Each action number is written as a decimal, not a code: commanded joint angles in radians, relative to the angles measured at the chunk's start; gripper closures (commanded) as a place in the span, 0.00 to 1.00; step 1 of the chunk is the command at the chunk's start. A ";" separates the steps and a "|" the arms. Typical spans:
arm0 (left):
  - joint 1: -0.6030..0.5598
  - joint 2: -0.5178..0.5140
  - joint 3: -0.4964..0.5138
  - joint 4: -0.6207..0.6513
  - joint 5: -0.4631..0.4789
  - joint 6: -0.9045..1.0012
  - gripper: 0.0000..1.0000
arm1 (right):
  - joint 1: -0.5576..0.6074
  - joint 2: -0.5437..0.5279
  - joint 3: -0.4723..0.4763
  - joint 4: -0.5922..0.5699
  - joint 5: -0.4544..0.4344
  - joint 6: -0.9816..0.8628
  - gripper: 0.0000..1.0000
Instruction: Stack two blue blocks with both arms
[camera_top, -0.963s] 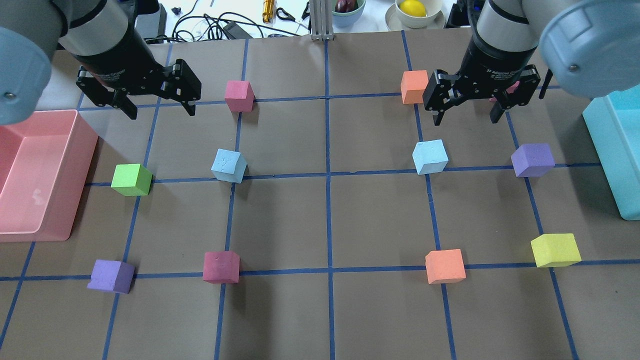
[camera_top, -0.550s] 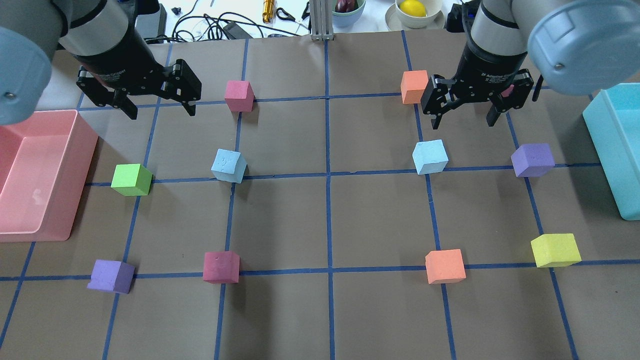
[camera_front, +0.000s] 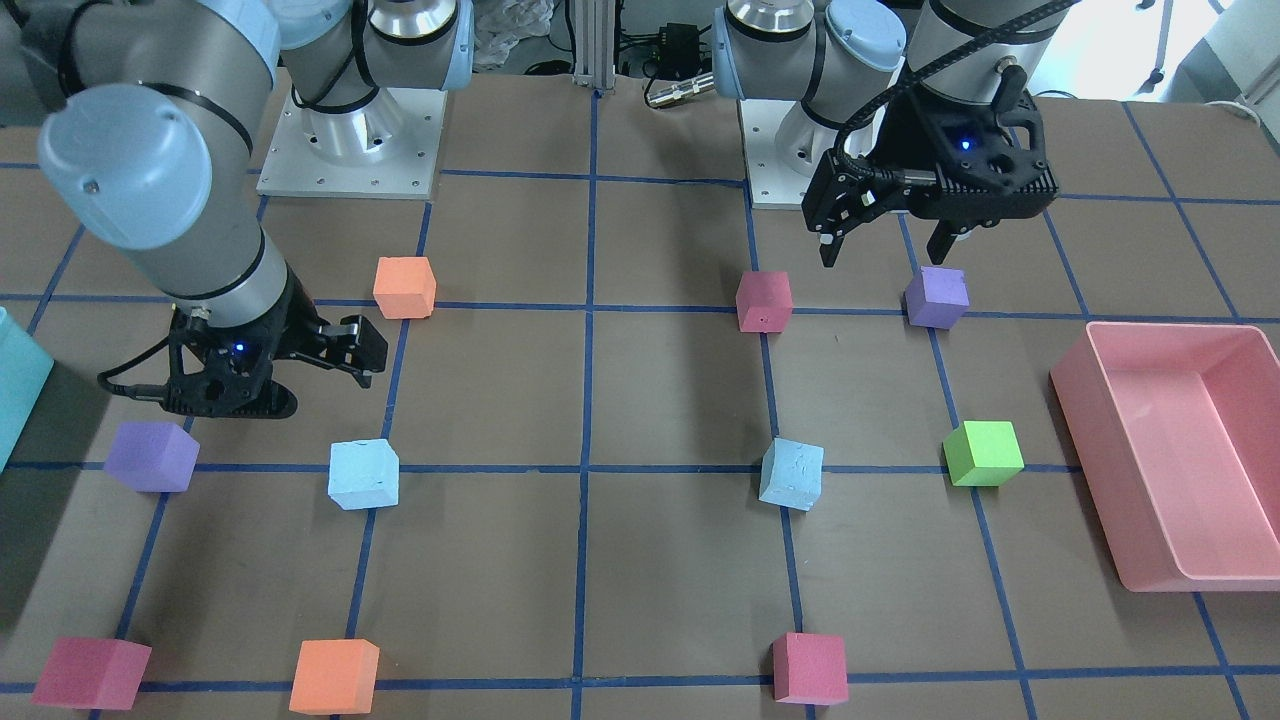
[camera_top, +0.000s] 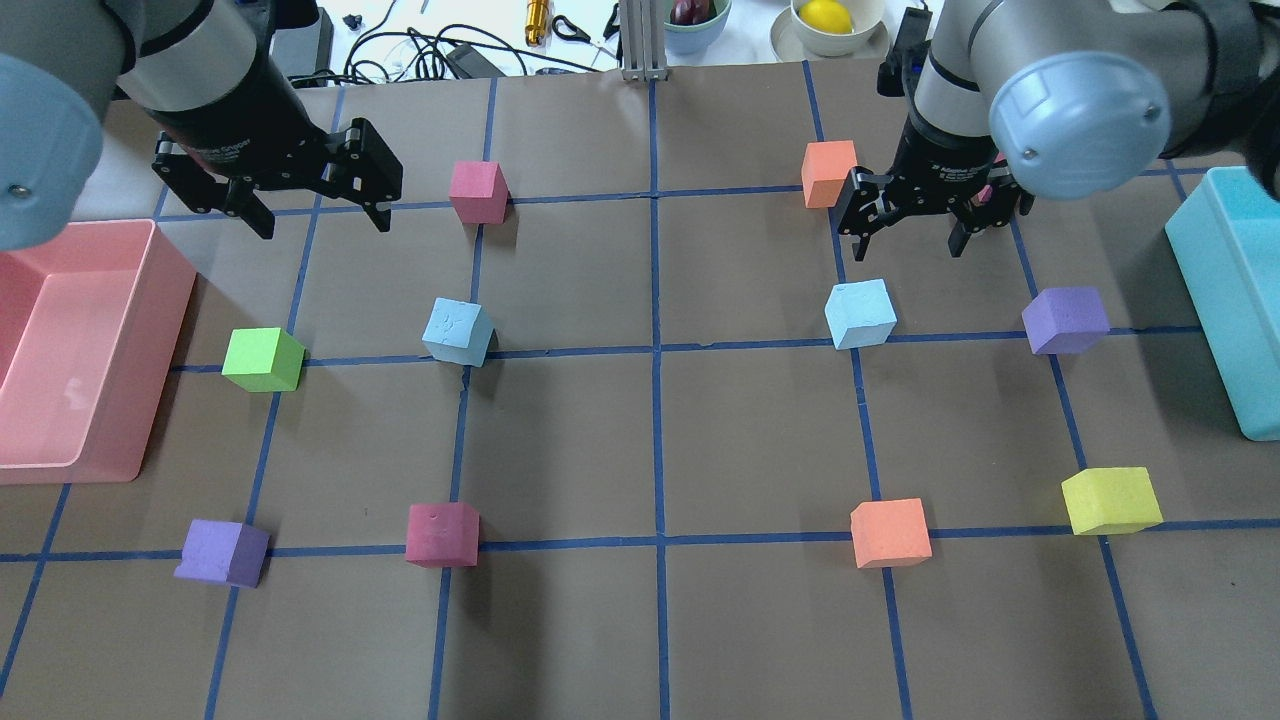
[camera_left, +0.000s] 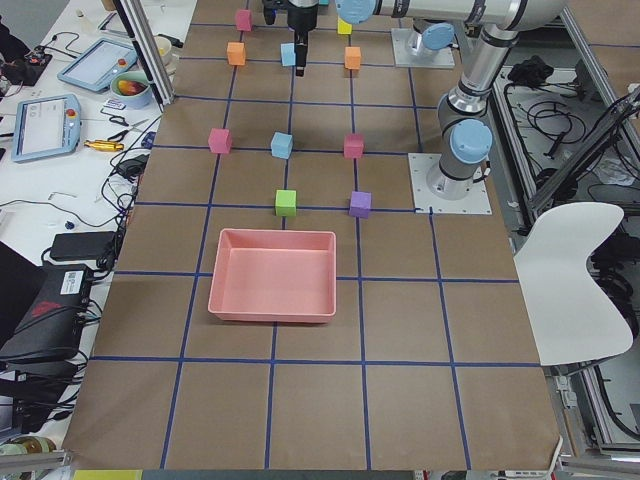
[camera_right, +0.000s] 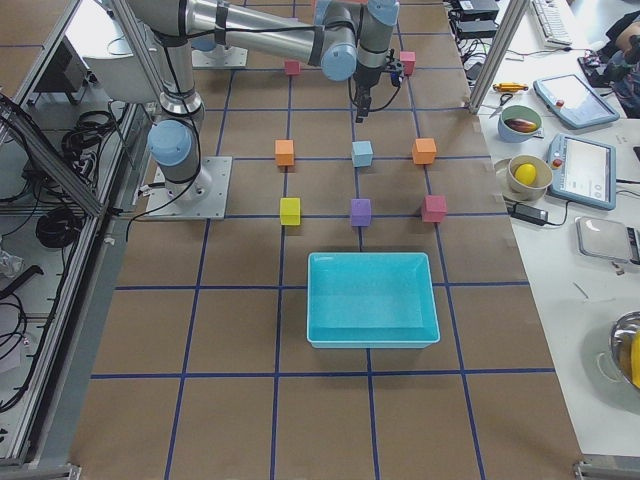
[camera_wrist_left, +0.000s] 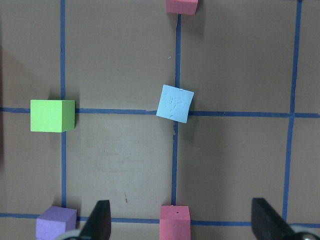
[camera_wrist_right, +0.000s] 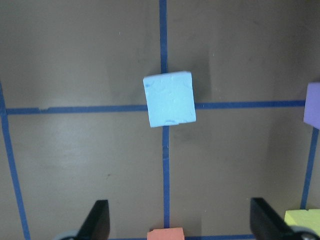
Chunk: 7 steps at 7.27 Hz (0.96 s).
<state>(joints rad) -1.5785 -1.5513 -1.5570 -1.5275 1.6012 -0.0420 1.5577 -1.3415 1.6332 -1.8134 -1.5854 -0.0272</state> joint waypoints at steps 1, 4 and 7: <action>0.000 -0.013 -0.003 0.010 -0.006 0.007 0.00 | -0.004 0.060 0.072 -0.194 0.001 -0.103 0.00; -0.018 -0.030 -0.061 0.104 -0.009 0.016 0.00 | -0.002 0.137 0.114 -0.286 0.013 -0.097 0.00; -0.014 -0.073 -0.107 0.148 -0.006 0.163 0.00 | -0.002 0.189 0.117 -0.300 0.005 -0.109 0.00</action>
<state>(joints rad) -1.5954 -1.6104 -1.6486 -1.4186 1.5965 0.0795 1.5550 -1.1737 1.7474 -2.1059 -1.5753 -0.1284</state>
